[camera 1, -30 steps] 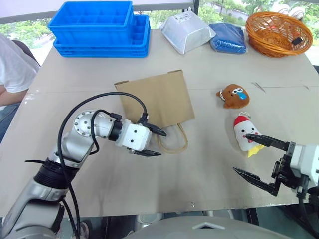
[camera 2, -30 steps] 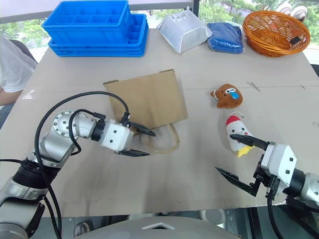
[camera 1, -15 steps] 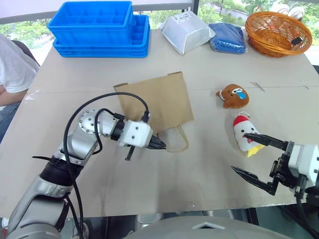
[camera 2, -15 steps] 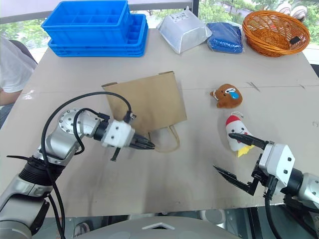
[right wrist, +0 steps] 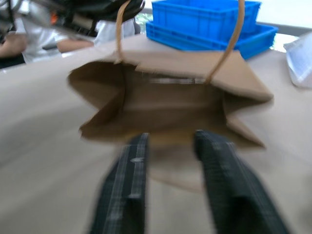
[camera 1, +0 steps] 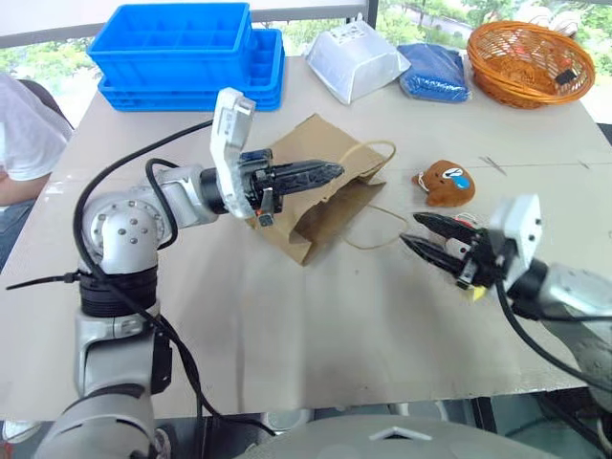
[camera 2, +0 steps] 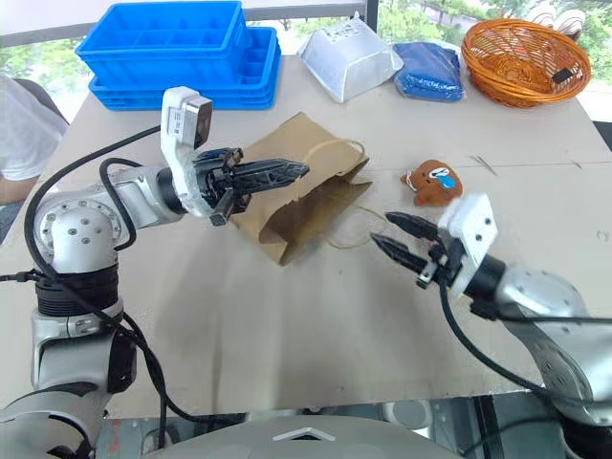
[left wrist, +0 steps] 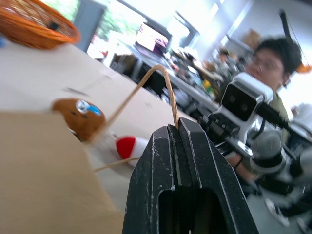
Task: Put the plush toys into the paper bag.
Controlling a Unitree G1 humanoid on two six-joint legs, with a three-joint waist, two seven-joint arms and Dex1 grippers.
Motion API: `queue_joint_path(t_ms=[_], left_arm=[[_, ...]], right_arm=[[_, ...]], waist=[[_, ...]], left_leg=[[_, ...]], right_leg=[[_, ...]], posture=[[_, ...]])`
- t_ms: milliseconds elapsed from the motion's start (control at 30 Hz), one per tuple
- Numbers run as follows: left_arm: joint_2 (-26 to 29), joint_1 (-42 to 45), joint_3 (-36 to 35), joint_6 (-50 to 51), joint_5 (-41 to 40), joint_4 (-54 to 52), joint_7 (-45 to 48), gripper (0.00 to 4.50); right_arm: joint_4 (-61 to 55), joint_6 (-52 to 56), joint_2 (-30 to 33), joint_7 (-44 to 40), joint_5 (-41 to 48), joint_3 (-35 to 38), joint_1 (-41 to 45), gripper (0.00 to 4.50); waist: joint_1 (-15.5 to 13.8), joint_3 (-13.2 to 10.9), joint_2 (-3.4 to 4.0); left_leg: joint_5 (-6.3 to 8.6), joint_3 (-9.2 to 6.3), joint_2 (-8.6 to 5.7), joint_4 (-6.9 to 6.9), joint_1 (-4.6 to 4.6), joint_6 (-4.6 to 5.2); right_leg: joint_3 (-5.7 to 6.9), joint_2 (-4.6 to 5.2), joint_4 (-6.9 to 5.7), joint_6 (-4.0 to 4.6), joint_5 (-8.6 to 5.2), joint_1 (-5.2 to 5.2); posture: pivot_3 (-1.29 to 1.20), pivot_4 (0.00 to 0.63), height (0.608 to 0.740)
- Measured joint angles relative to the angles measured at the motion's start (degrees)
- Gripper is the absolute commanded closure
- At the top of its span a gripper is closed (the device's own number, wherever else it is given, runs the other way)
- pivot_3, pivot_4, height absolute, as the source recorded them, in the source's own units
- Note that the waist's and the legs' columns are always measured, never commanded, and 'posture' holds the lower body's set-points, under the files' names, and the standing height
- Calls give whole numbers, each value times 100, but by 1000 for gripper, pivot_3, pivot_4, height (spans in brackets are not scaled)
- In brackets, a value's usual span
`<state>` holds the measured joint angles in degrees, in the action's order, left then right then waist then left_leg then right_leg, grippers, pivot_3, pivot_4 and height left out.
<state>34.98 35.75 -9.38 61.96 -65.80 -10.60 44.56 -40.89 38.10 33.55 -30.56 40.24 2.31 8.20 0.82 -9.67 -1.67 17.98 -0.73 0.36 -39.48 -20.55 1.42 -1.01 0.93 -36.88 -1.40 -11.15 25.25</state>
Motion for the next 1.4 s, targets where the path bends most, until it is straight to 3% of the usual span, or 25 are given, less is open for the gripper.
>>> queue_joint_path(t_ms=[133,267,467,533,733,900,1100,1400], left_arm=[[-368,-173,-28,35,-194,-159,-446,4500],[-605,-226,-192,79,-538,-213,-987,4500],[-656,-300,-250,132,-876,-412,-1385,4500],[-728,-370,-268,119,-947,-444,-1574,4500],[-940,-531,-378,29,-1271,-459,-2141,4500],[-921,-683,-453,-4,-1532,-568,-2415,4500],[-865,-714,-567,-63,-2148,-573,-2679,4500],[-660,-760,-308,13,-2677,-569,-2554,4500]], right_arm=[[572,217,67,-168,-232,-597,969,4474],[1392,75,143,-555,-1135,-1707,1504,4474],[2954,-494,-670,-562,-2207,-2411,2344,4474],[3657,-907,-1237,-595,-2526,-2601,2629,4474],[4715,-1897,-1767,-809,-3259,-3162,2682,4474],[4865,-2343,-1700,-1069,-3320,-3010,2555,4474],[4236,-3008,-1449,-2096,-2997,-2762,2320,4474],[3076,-1757,-1338,-2165,-1454,-1535,1720,4474]], waist=[[-28,0,-1],[-22,0,-1],[14,1,-1],[24,2,-2],[-16,2,-2],[-4,1,-2],[1,1,-2],[0,1,-2]], left_leg=[[-7,-6,-2,0,-10,-12],[-8,-9,-4,0,-12,-15],[-15,0,-2,1,-11,-26],[-15,2,-1,2,-10,-27],[-16,-13,-12,3,-32,-29],[-16,-13,-19,3,-31,-29],[-17,-24,-19,5,-27,-31],[-17,-27,-24,5,-25,-31]], right_leg=[[4,12,5,0,1,2],[6,15,7,1,1,2],[0,11,0,2,2,10],[-3,11,-3,2,3,12],[0,67,-6,1,4,24],[6,77,-4,-2,6,24],[14,71,-5,-2,6,21],[15,69,-6,-2,6,18]], posture=[[0,150,740],[0,150,740],[0,150,740],[0,150,740],[0,150,740],[0,150,740],[0,150,740],[0,150,740]])
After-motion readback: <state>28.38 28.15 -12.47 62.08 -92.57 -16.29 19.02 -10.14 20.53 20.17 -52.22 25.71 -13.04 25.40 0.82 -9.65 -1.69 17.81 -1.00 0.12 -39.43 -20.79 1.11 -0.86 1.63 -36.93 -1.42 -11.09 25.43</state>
